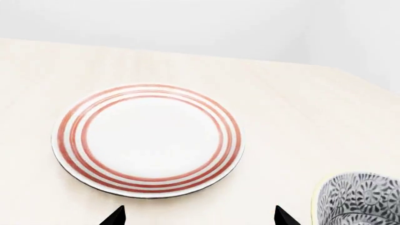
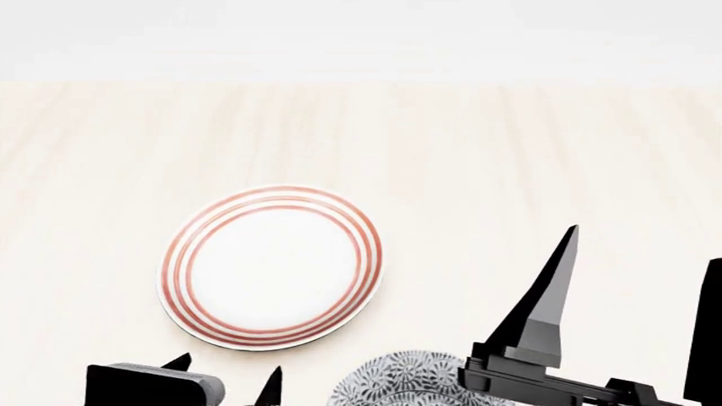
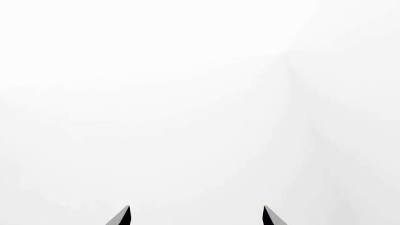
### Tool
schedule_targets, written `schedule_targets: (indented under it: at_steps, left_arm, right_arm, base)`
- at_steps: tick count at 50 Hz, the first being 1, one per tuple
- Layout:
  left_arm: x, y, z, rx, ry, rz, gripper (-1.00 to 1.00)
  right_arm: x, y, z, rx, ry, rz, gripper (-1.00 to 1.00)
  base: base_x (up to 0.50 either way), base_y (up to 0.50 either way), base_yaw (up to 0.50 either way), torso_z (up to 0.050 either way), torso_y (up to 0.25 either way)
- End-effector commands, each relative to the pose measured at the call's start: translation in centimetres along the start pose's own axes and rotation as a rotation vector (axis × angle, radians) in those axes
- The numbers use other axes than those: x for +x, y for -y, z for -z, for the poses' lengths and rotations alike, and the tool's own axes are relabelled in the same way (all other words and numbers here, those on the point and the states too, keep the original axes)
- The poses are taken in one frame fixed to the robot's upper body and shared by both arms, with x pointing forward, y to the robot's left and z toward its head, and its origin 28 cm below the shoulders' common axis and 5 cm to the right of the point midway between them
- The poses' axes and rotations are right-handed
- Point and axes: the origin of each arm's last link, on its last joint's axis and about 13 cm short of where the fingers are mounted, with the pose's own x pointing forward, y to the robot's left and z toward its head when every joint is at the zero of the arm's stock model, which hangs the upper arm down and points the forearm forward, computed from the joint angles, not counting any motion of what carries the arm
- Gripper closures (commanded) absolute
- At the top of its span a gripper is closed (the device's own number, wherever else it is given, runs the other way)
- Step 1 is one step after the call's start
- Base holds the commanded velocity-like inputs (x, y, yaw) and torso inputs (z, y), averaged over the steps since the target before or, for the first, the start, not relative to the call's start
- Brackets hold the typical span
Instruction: Put the bowl on the plate.
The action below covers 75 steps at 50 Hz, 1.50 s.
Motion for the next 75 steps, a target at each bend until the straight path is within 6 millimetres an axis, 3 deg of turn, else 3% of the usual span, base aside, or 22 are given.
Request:
schedule_targets:
  at_steps: [1,25,35,75]
  left_arm:
    - [0.8,1.5,0.1,-0.106,-0.103,0.133,-1.0]
    - [0.7,2.4,-2.2,-0.25,-0.143,0.168,-1.0]
    - [0.9,2.6,-1.5,-0.267,-0.228,0.188,-1.0]
    - [1.0,3.3,-0.6,-0.232,-0.301,0.255,-1.0]
  right_arm:
    - [-0.1,0.1,0.2,-0.017,-0.008,-0.016,-1.0]
    - [-0.5,0.0,0.7,-0.024,-0.033,-0.03,-1.0]
    - [-0.5,0.1,0.8,-0.022,-0.036,-0.029,-1.0]
    - [-0.5,0.0,0.9,0.015,-0.043,-0.046,-1.0]
  base:
    - [0.0,0.0,0.0,0.0,0.0]
    - [0.0,0.0,0.0,0.0,0.0]
    - [0.0,0.0,0.0,0.0,0.0]
    - [0.0,0.0,0.0,0.0,0.0]
